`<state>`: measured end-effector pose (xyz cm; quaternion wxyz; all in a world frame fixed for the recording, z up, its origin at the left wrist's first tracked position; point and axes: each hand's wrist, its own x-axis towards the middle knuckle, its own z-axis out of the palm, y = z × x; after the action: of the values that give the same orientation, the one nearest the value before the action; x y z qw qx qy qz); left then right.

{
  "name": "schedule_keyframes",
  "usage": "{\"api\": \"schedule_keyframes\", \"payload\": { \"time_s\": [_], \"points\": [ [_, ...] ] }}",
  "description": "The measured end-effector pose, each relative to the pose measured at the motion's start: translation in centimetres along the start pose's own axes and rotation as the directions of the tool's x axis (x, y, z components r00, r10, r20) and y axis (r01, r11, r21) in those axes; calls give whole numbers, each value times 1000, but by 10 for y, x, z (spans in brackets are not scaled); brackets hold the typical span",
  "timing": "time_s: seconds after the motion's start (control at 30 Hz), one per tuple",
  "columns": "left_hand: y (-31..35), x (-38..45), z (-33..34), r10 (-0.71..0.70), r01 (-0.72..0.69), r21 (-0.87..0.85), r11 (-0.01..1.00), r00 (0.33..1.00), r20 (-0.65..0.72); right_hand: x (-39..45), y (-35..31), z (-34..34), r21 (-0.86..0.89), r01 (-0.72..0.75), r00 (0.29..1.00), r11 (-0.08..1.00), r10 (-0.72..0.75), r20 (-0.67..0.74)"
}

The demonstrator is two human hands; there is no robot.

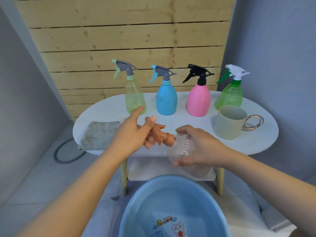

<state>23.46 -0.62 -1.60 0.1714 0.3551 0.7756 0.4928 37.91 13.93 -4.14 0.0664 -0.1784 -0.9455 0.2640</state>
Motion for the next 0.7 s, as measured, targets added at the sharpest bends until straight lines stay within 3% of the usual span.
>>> {"api": "schedule_keyframes", "payload": {
  "time_s": [0.07, 0.17, 0.23, 0.37, 0.43, 0.53, 0.6, 0.7],
  "points": [
    [-4, 0, -6, 151, -160, 142, 977, 986, 69, 1, 4, -4, 88, -36, 999, 995, 36, -1],
    [-12, 0, -10, 342, -399, 389, 831, 916, 208, 2, 5, -6, 102, -41, 999, 994, 41, -1],
    [-12, 0, -5, 410, -441, 402, 803, 897, 166, 2, 3, -6, 63, -25, 999, 998, 27, -19],
    [0, 0, 5, 164, -152, 307, 939, 986, -15, 2, -2, -1, -239, 79, 989, 968, -106, -105],
    [6, -1, 4, 26, -17, 233, 972, 999, -35, 2, -1, 0, -292, 90, 988, 952, -123, -97],
    [9, -1, -5, 10, -13, 19, 1000, 987, 161, 4, 5, -2, -202, 40, 996, 979, -55, -69],
    [11, -4, -13, 57, -24, -93, 995, 925, 376, 7, 11, -7, -57, -11, 999, 998, 8, -47],
    [2, -3, -24, 127, -189, 52, 981, 815, 566, 7, 17, -13, 86, -49, 999, 995, 49, 7]
  ]
}}
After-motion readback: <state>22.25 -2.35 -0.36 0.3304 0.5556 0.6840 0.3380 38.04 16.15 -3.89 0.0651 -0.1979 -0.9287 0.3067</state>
